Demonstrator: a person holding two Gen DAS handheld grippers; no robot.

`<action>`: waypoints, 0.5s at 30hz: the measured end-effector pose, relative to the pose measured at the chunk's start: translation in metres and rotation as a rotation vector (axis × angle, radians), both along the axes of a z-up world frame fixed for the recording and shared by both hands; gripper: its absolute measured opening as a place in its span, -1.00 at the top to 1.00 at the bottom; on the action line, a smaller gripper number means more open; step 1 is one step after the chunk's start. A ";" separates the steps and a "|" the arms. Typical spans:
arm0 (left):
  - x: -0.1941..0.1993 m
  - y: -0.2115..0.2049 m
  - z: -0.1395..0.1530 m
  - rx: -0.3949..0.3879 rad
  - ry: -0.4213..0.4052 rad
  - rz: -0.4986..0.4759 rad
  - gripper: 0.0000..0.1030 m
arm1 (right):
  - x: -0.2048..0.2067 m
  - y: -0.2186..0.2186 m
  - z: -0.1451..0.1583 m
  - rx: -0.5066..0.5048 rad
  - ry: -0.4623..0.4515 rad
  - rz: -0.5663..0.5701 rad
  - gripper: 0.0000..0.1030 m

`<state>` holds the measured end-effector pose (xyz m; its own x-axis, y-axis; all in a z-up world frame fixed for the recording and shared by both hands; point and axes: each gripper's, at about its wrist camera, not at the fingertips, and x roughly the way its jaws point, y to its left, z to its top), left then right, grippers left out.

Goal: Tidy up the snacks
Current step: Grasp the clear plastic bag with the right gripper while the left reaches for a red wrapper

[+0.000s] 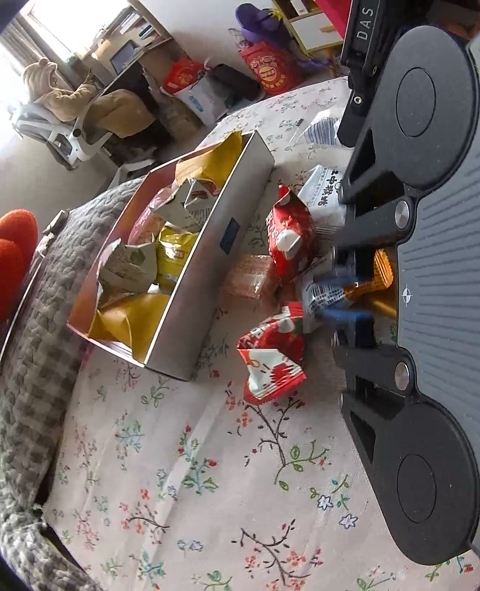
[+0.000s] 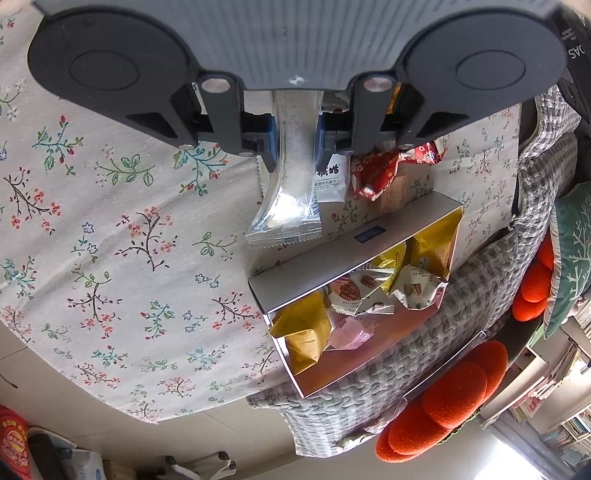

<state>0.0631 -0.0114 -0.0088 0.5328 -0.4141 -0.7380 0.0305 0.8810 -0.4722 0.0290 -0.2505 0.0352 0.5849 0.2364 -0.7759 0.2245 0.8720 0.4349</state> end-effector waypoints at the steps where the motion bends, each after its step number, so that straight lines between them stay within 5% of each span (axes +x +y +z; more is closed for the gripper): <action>1: -0.001 0.000 0.002 -0.002 -0.002 -0.003 1.00 | 0.000 0.000 0.000 0.001 -0.001 0.001 0.66; 7: -0.002 -0.004 0.003 -0.027 0.023 -0.026 1.00 | 0.000 0.000 0.002 0.006 -0.007 0.000 0.66; 9: -0.001 -0.002 0.001 -0.048 0.045 -0.003 0.81 | 0.000 0.000 0.001 0.009 -0.006 0.003 0.66; 13: 0.001 -0.003 -0.004 -0.068 0.085 0.005 -0.15 | 0.000 0.001 0.002 0.011 -0.007 0.009 0.66; 15: 0.002 -0.007 -0.004 -0.070 0.073 -0.001 -0.31 | 0.000 0.001 0.002 0.012 -0.008 0.009 0.66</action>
